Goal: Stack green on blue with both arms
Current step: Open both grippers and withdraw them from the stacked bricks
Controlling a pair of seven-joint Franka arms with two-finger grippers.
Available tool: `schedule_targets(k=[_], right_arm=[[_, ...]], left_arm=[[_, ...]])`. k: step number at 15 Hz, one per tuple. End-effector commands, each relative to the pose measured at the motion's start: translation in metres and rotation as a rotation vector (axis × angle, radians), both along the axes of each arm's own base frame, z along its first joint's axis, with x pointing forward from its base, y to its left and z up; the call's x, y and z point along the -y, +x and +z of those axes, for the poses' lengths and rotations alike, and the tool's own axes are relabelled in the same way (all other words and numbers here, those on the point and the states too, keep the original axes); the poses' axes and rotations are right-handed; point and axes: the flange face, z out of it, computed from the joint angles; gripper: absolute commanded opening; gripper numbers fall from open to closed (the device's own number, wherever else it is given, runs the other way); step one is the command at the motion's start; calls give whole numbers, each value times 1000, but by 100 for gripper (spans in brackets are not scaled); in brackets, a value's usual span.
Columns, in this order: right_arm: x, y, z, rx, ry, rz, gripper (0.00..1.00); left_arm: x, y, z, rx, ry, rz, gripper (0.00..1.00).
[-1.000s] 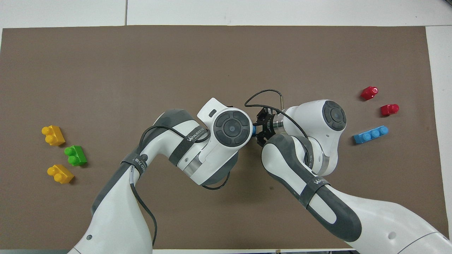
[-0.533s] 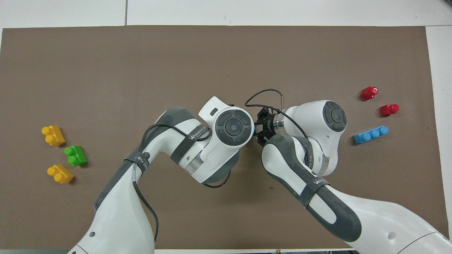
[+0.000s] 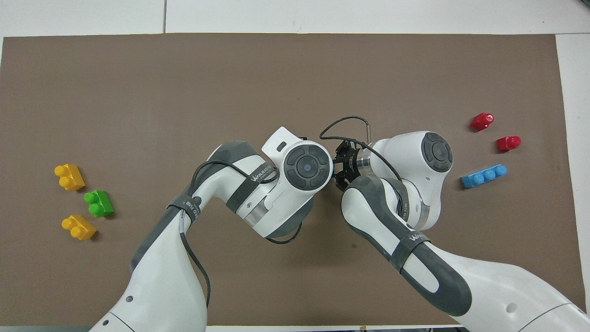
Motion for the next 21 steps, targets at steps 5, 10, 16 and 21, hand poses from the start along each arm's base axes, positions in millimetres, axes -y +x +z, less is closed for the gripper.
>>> schedule_targets(k=[5, 10, 16, 21], right_arm=[[6, -4, -7, 23, -19, -4, 12], [10, -1, -8, 34, -20, 13, 74], [43, 9, -8, 53, -24, 54, 78], [117, 27, 6, 51, -8, 164, 79]], left_arm=[[-6, 14, -8, 64, 70, -70, 100], [-27, 26, 13, 73, 76, -81, 100], [-78, 53, 49, 88, 99, -163, 100], [-116, 66, 79, 56, 120, -300, 100]])
